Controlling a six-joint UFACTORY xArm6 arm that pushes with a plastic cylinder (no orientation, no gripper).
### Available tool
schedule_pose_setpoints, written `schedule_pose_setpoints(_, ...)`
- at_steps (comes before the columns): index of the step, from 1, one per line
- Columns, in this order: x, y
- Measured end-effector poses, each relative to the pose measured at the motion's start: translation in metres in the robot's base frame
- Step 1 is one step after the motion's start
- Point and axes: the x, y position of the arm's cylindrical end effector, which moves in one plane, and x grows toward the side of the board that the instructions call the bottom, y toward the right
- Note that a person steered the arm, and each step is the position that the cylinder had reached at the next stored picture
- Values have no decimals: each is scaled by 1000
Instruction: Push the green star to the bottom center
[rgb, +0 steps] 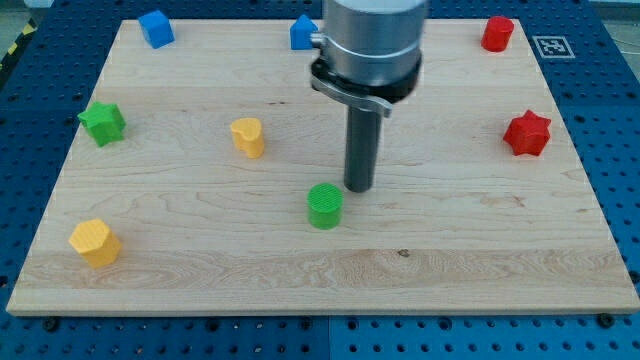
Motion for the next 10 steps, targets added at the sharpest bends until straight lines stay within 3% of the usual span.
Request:
schedule_pose_setpoints(1, 20, -1)
schedule_pose_setpoints(3, -20, -2)
schedule_pose_setpoints(5, -6, -68)
schedule_pose_setpoints(7, -2, -23)
schedule_pose_setpoints(9, 45, -20)
schedule_pose_setpoints(10, 44, -16)
